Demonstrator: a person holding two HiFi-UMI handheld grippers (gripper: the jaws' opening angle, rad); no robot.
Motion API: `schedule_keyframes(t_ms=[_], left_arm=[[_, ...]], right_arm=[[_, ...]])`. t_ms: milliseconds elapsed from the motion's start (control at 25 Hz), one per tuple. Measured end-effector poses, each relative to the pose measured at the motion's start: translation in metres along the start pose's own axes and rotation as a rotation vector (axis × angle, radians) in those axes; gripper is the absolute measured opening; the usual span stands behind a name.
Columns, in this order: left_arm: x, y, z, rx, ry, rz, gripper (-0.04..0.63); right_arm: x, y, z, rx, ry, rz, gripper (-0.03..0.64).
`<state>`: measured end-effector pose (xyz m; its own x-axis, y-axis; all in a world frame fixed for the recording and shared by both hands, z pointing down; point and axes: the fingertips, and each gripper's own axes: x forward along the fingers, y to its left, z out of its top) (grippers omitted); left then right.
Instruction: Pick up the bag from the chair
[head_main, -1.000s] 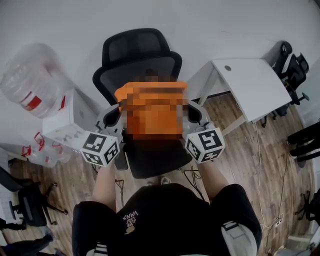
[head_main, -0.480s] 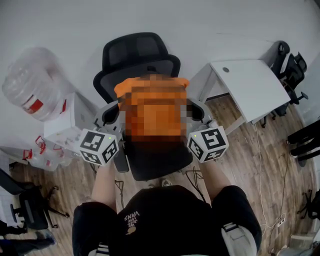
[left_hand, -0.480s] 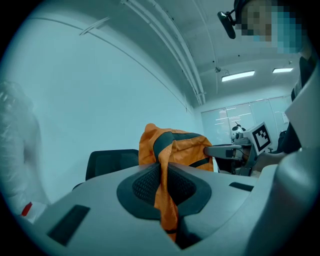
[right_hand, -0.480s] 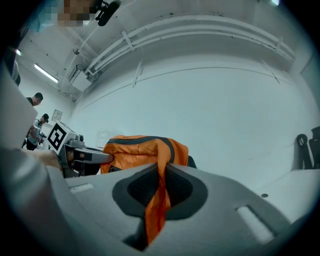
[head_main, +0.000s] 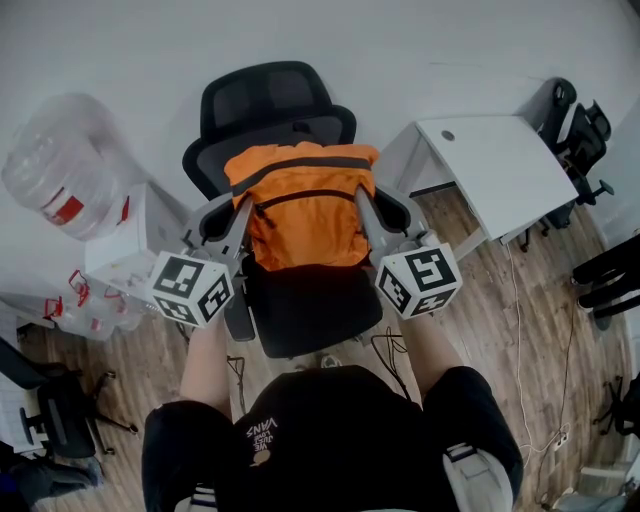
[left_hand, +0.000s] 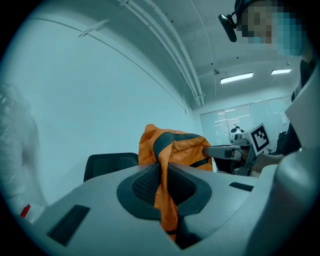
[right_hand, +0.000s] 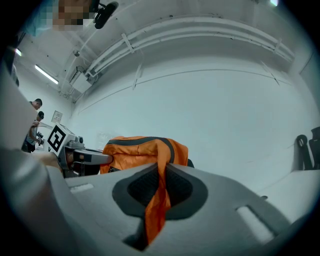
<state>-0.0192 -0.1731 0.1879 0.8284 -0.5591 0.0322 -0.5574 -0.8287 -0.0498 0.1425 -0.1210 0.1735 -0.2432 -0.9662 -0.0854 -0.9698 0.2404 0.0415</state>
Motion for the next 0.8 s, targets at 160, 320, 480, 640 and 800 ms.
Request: schedule_keyframes(t_ms=[160,320,480,640,800], left_arm=[[0.001,0.000,0.002,-0.001,-0.003,0.002,0.028],[0.001,-0.001,0.006,0.002,-0.009,0.005,0.028],[0.001,0.000,0.009,0.005,-0.013,0.006,0.028],[0.000,0.000,0.011,0.006,-0.014,0.008,0.028],[-0.001,-0.001,0.010,0.008,-0.010,0.005,0.028]], right_arm=[[-0.001,-0.001,0.001,0.002,0.001,0.002,0.021],[-0.001,-0.001,0.004,-0.003,-0.002,0.003,0.021],[0.001,-0.001,0.007,-0.010,-0.008,0.001,0.021],[0.000,-0.001,0.009,-0.014,-0.012,0.000,0.020],[-0.001,0.000,0.008,-0.012,-0.009,-0.003,0.020]])
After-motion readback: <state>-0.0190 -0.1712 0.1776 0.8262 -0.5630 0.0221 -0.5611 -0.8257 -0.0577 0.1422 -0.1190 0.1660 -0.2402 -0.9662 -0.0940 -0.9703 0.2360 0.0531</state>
